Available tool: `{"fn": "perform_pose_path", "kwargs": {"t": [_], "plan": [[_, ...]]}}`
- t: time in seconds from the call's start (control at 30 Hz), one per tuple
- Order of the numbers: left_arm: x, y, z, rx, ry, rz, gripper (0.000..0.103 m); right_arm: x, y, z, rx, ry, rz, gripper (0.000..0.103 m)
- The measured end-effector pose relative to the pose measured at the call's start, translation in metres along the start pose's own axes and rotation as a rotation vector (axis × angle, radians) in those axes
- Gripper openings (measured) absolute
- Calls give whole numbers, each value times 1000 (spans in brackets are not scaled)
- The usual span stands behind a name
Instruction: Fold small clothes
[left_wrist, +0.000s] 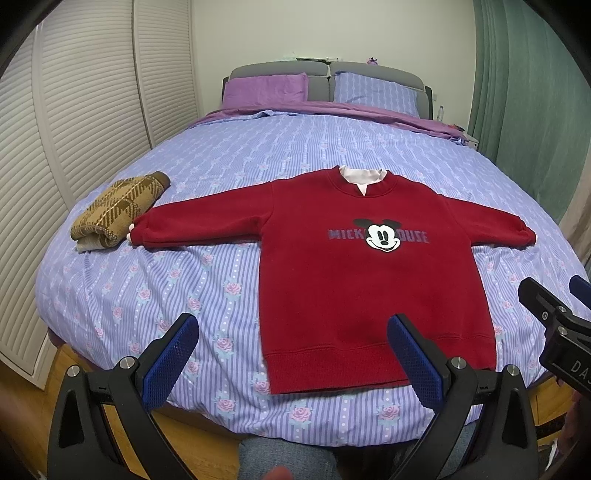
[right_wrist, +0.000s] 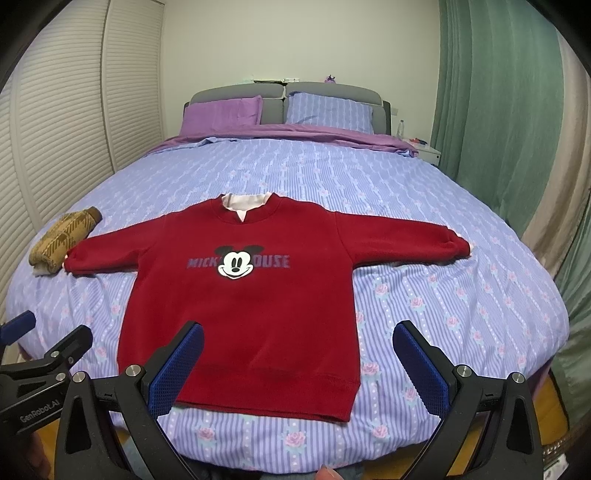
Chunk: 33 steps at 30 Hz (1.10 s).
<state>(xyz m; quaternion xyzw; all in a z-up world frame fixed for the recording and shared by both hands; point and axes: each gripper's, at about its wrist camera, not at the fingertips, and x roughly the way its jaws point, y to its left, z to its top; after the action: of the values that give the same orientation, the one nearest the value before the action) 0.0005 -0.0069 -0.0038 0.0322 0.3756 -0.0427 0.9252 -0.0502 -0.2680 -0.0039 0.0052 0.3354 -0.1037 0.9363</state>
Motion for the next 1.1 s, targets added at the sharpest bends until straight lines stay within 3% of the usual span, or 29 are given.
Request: {"fn": "perform_pose_path", "kwargs": {"t": [0.7,1.0,1.1], "plan": [[11,-7,0,17,12,3,103,12,-6,1,-4,28,8,103],[42,-64,29,173,-51,49,103,72,-64,14,133,75,116,103],[64,-84,42,184,-41,31,103,109,-92,21,211,101,212,103]]}}
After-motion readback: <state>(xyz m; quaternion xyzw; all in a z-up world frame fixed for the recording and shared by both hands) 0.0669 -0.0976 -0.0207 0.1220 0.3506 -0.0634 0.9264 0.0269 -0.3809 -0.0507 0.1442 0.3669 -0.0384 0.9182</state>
